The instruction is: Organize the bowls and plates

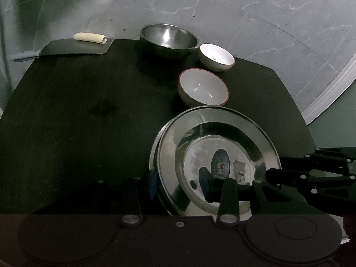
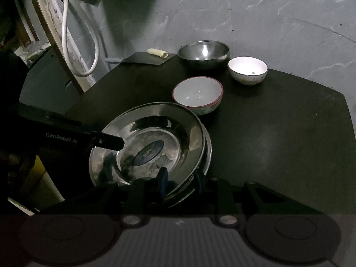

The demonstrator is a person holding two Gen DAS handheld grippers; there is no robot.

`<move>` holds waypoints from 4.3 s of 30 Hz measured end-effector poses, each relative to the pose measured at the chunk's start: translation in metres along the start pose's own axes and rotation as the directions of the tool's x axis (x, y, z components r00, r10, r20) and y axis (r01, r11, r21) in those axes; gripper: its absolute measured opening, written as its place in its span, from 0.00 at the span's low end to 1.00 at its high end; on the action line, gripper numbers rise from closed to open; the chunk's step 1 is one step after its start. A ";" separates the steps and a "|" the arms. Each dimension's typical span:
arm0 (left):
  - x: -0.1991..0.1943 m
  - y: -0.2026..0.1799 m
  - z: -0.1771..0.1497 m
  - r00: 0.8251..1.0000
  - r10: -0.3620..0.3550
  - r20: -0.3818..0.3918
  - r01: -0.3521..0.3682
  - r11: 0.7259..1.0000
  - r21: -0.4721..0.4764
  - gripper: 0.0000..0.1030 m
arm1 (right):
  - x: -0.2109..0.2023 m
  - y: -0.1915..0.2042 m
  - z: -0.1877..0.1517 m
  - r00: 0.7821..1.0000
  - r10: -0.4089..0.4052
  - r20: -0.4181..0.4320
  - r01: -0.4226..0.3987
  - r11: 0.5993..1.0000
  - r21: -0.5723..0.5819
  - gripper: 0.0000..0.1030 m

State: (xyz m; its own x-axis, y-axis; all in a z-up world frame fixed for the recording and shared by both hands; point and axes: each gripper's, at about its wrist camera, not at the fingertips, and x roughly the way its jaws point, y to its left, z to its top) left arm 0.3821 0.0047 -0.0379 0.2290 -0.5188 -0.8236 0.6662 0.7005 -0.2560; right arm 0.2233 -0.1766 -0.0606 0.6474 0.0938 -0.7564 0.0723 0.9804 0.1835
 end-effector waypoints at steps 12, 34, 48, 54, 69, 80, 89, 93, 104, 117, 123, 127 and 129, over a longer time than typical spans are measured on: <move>0.002 -0.006 0.000 1.000 0.023 -0.001 -0.022 0.999 0.049 0.42 | 0.002 0.000 0.000 1.000 -0.002 -0.012 0.002 1.000 -0.004 0.29; 0.006 -0.008 0.002 1.000 0.017 -0.006 -0.016 0.998 0.054 0.42 | 0.005 0.001 0.000 0.999 -0.025 -0.032 0.025 1.000 0.000 0.31; 0.010 -0.005 0.003 1.000 0.002 -0.028 0.000 0.999 0.054 0.42 | 0.004 0.002 -0.001 0.998 -0.042 -0.043 0.042 0.999 0.017 0.31; 0.010 -0.005 0.003 1.000 0.000 -0.029 0.001 0.999 0.054 0.42 | 0.007 0.002 -0.002 0.998 -0.047 -0.051 0.048 0.999 0.015 0.33; -0.004 0.005 0.007 0.999 0.038 0.035 -0.039 0.999 0.025 0.71 | 0.012 0.006 0.002 0.999 -0.027 -0.046 0.027 1.000 -0.007 0.38; -0.009 0.015 0.014 0.995 0.056 0.082 -0.054 0.998 -0.030 0.99 | 0.010 0.006 0.002 0.998 -0.048 -0.036 0.049 0.999 0.011 0.77; -0.012 0.016 0.032 0.987 0.029 0.158 -0.031 0.999 0.011 0.99 | 0.008 -0.007 0.006 0.997 -0.083 0.004 0.082 0.994 0.069 0.99; -0.006 0.016 0.048 0.983 0.024 0.182 -0.029 0.999 0.023 0.99 | 0.007 -0.012 0.013 0.993 -0.107 0.050 0.100 0.988 0.114 1.00; 0.030 0.038 0.130 0.962 0.078 0.262 -0.073 0.997 -0.028 0.99 | 0.021 -0.023 0.070 0.960 -0.181 0.212 0.160 0.981 0.113 1.00; 0.095 0.059 0.192 0.953 0.266 0.145 -0.220 0.936 -0.276 0.99 | 0.088 -0.071 0.159 0.929 -0.212 0.303 0.214 0.976 0.027 0.92; 0.110 0.055 0.191 0.942 0.319 0.106 -0.282 0.922 -0.266 0.95 | 0.127 -0.083 0.185 0.944 -0.204 0.257 0.219 0.975 -0.030 0.62; 0.118 0.055 0.191 0.950 0.296 0.097 -0.258 0.922 -0.288 0.92 | 0.150 -0.087 0.196 0.958 -0.184 0.219 0.201 0.978 -0.059 0.50; 0.121 0.055 0.192 0.954 0.285 0.094 -0.247 0.924 -0.293 0.86 | 0.158 -0.087 0.201 0.965 -0.171 0.198 0.188 0.980 -0.070 0.45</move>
State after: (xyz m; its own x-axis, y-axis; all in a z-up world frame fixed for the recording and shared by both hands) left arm 0.5824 -0.1138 -0.0547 0.4750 -0.3415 -0.8110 0.3511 0.9186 -0.1812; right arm 0.4717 -0.2818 -0.0703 0.7628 -0.1117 -0.6369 0.1396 0.9902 -0.0064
